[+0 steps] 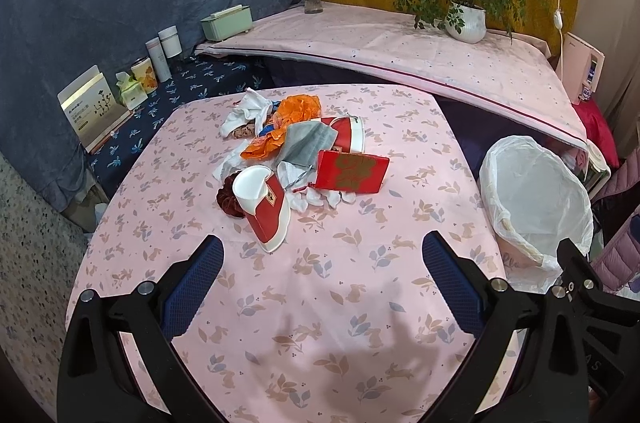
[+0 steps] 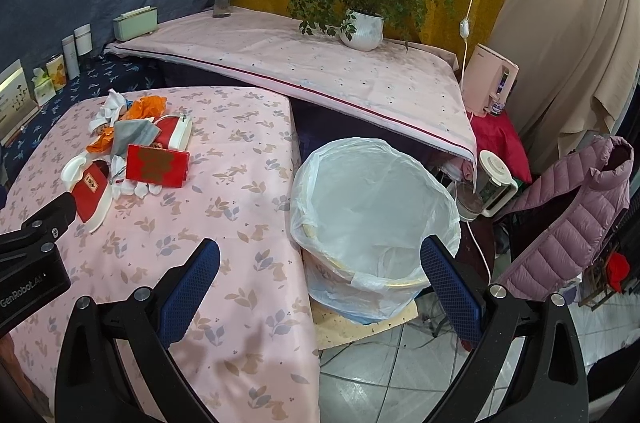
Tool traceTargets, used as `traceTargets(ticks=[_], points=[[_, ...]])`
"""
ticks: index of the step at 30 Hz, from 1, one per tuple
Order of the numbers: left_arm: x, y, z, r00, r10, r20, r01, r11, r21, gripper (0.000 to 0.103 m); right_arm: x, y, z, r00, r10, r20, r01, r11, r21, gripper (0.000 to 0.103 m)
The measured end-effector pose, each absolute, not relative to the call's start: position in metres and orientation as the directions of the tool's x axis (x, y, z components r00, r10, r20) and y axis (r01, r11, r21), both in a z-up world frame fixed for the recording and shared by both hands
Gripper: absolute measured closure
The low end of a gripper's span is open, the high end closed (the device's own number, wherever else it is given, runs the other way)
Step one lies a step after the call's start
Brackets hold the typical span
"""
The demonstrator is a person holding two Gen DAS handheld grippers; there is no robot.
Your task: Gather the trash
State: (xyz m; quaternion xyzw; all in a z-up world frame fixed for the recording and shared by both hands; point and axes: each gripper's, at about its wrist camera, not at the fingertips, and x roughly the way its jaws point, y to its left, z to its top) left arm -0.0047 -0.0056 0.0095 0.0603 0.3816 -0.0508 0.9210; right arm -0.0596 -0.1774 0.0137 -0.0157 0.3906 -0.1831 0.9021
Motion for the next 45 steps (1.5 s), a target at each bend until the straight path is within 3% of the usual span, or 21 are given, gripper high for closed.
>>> traceTargets(ticks=[45], points=[[0.015,0.002,-0.010,0.690,-0.048,-0.722,0.153,0.985,0.081,0.008,-0.049,-0.178,0.002,0.628,-0.361,-0.690,0.348,0.923,-0.166,0.007]])
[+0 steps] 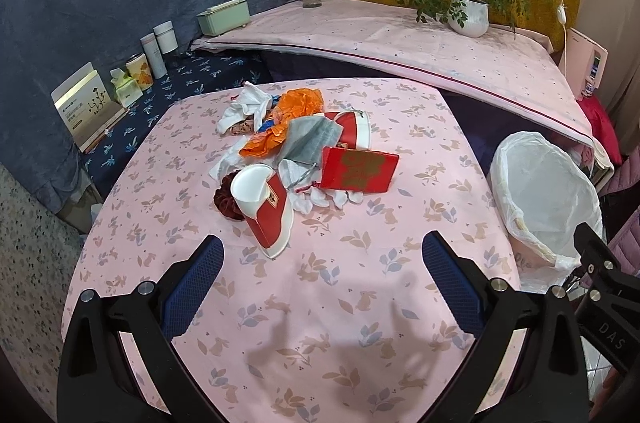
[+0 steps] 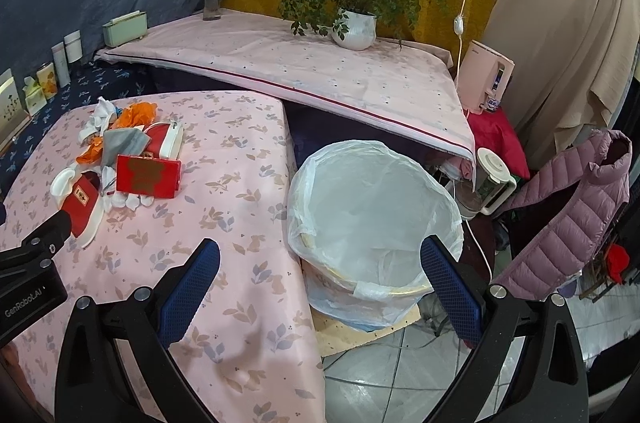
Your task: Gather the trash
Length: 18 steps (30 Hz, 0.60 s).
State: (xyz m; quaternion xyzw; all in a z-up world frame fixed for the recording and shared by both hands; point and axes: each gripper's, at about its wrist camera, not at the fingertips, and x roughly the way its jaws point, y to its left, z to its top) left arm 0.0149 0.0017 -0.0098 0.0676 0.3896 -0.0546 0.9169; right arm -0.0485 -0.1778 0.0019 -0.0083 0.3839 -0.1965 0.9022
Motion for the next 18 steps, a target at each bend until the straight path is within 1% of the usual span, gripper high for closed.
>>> traceTargets(ticks=[11,18], points=[[0.039,0.022,-0.019,0.686,-0.039,-0.727,0.117,0.991,0.058,0.008,-0.031,-0.175,0.000,0.640,-0.357,-0.680,0.360,0.922,-0.145,0.007],[0.071,0.048,-0.041,0.663,-0.016,-0.748,0.071,0.997,0.042,0.008,-0.011,-0.167,-0.009,0.634,-0.341,-0.694,0.338,0.929,-0.148,0.007]])
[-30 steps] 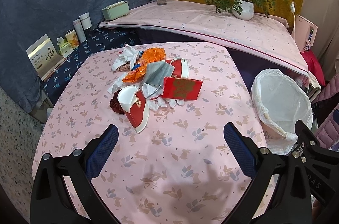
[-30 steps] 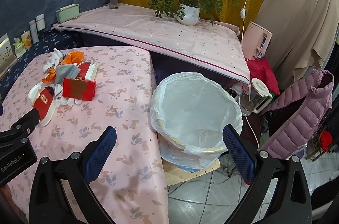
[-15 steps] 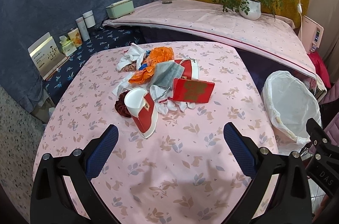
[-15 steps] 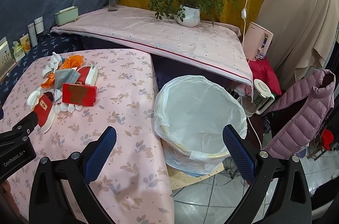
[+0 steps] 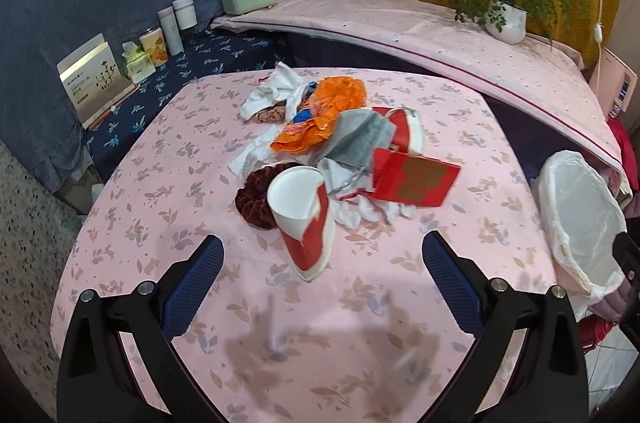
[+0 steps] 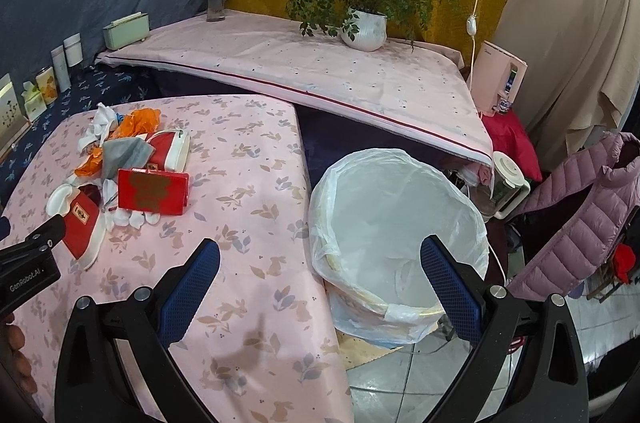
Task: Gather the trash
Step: 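Grasp the white-red paper cup with the left tool while the right tool grasps the red envelope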
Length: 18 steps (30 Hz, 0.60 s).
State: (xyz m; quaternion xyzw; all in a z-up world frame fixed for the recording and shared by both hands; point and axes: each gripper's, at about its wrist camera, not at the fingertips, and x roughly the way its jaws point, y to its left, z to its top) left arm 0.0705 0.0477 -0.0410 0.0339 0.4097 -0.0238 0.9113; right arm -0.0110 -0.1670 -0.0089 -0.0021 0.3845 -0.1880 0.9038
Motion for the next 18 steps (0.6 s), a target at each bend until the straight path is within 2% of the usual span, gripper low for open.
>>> traceTargets(ticks=[7,12,18], points=[[0.103,0.067,-0.071,0.644,-0.030,-0.764,0.089,0.995,0.037,0.008,0.018,-0.151,-0.023,0.624,-0.292,-0.725,0.287,0.949,-0.135,0.007],[0.121,0.076,-0.080,0.624,-0.097,-0.775,0.103,0.994,-0.041,0.008,0.042,-0.138,-0.037,0.616,-0.249,-0.747,0.248,0.962,-0.116,0.007],[0.138,0.075,-0.092,0.593,-0.101,-0.799,0.100,0.994,-0.052,0.009,0.065,-0.119,-0.048,0.619,-0.207,-0.758,0.198,0.975,-0.105,0.007]])
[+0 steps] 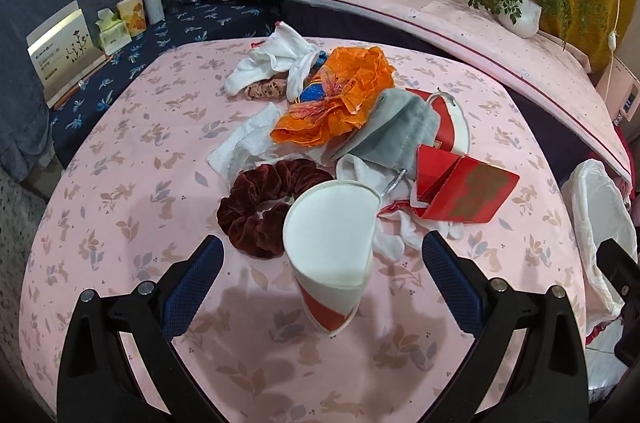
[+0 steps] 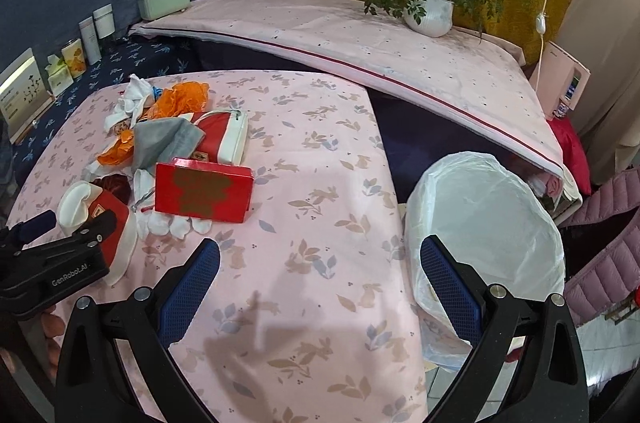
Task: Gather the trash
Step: 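Grasp the white-red paper cup with the left tool while the right tool grasps the red envelope, then carry the cup and envelope in both tools over the white trash bin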
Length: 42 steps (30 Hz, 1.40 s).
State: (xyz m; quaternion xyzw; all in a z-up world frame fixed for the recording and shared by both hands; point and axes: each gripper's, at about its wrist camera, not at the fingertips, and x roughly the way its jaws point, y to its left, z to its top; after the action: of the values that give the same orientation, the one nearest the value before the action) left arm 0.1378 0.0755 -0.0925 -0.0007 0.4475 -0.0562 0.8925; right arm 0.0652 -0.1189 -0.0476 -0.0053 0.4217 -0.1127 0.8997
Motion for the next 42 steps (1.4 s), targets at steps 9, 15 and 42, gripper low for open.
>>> traceTargets(ticks=[9,15,42], points=[[0.152,0.082,-0.106,0.513,-0.155,-0.844,0.115,0.987,-0.111,0.064,0.098,-0.097,-0.052,0.650,-0.083,-0.756,0.055,0.997,-0.061,0.007],[0.156,0.087,-0.107,0.494,-0.177,-0.851,0.108,0.984,-0.142,0.076,0.131,-0.089,-0.057,0.648,0.039,-0.760,-0.059,0.998,0.001,0.011],[0.129,0.066,-0.071,0.536,-0.205,-0.819,0.164,0.977,-0.137,0.076,0.141,-0.096,-0.109,0.448,0.255,-0.857,-0.282,0.950,0.136,0.099]])
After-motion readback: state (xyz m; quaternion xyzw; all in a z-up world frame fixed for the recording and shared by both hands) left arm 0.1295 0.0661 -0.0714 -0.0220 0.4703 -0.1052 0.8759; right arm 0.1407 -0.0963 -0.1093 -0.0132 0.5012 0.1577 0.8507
